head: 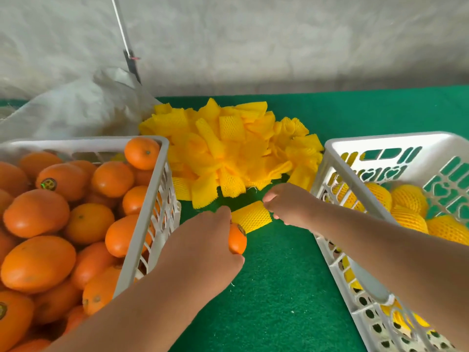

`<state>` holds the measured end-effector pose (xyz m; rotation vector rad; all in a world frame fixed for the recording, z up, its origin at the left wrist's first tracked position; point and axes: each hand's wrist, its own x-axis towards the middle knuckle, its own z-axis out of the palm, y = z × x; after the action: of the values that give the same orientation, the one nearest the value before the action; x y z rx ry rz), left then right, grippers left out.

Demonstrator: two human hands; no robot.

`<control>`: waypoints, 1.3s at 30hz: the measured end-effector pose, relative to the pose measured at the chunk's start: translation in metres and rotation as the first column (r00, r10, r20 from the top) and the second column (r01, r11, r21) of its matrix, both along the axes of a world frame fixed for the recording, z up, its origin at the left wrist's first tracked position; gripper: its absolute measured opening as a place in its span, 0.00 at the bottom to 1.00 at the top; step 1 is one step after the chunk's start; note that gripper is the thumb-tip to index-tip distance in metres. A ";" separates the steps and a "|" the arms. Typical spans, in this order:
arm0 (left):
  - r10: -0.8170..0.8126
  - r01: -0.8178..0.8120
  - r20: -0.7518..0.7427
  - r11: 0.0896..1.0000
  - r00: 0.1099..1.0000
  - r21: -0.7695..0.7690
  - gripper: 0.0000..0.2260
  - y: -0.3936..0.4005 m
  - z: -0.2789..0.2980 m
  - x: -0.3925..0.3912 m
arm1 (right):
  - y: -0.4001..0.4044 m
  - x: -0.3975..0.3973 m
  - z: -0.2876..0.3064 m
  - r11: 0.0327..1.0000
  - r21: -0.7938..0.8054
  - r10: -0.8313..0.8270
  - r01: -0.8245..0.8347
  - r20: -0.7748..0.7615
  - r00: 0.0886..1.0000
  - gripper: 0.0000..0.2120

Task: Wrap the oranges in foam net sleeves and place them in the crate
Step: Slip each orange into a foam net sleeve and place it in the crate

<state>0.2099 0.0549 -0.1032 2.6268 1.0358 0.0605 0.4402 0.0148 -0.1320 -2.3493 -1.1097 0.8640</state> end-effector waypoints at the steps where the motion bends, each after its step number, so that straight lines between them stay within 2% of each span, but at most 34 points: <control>1: 0.000 0.000 -0.008 1.000 1.000 0.008 0.21 -0.001 -0.002 -0.001 | 0.009 0.003 -0.009 0.999 -0.052 -0.002 0.004 0.047 0.999 0.14; 4: 0.003 -0.003 0.007 1.000 1.000 0.026 0.21 0.000 -0.006 -0.002 | 0.030 0.007 -0.036 0.987 -0.144 -0.045 0.065 0.137 0.990 0.12; 6: 0.002 -0.003 0.013 0.999 1.000 0.039 0.23 0.002 -0.008 -0.003 | 0.038 0.006 -0.050 0.976 -0.155 -0.129 0.155 0.168 0.977 0.20; 11: 0.007 -0.007 0.013 0.997 1.000 0.072 0.24 0.003 -0.008 0.000 | 0.050 0.002 -0.068 0.957 -0.124 -0.248 0.261 0.112 0.962 0.26; 14: 0.013 -0.012 -0.008 0.998 1.000 0.058 0.24 0.002 -0.010 -0.001 | 0.055 0.002 -0.066 0.964 -0.100 -0.237 0.247 0.102 0.966 0.26; 17: 0.026 -0.026 -0.012 0.999 1.000 0.032 0.24 0.006 -0.008 -0.003 | 0.050 0.001 -0.049 0.973 -0.024 -0.231 0.231 -0.039 0.972 0.17; 20: 0.041 -0.041 0.003 0.999 0.999 -0.006 0.22 0.007 -0.005 -0.004 | 0.036 0.008 -0.026 0.958 0.068 -0.262 0.279 -0.191 0.946 0.23; 24: 0.055 -0.048 0.043 0.987 0.998 -0.152 0.23 0.006 0.005 -0.001 | 0.016 0.012 0.013 0.933 0.119 -0.286 0.339 -0.324 0.902 0.19; 26: 0.107 -0.061 0.133 0.948 0.985 -0.314 0.27 0.007 0.016 0.001 | 0.002 0.009 0.035 0.915 0.160 -0.284 0.372 -0.401 0.871 0.16; 29: 0.254 -0.027 0.308 0.809 0.917 -0.588 0.28 0.006 0.031 0.005 | -0.031 0.001 0.060 0.882 0.222 -0.235 0.416 -0.558 0.796 0.10; 30: 0.283 0.010 0.357 0.770 0.890 -0.638 0.28 0.004 0.034 0.006 | -0.044 -0.001 0.062 0.886 0.240 -0.200 0.396 -0.572 0.795 0.11; 33: 0.316 0.104 0.434 0.697 0.844 -0.709 0.30 0.002 0.036 0.009 | -0.077 -0.006 0.058 0.881 0.286 -0.141 0.376 -0.601 0.787 0.20; 36: 0.308 0.156 0.461 0.669 0.832 -0.727 0.25 0.001 0.036 0.009 | -0.085 -0.003 0.057 0.867 0.322 -0.090 0.379 -0.648 0.757 0.26; 39: 0.301 0.235 0.505 0.621 0.809 -0.748 0.21 0.001 0.036 0.007 | -0.084 -0.001 0.062 0.868 0.354 0.071 0.348 -0.782 0.619 0.21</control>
<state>0.2172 0.0564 -0.0667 1.5817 0.6479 0.3338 0.4397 -0.0691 -0.0702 -1.3546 -0.6235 1.2076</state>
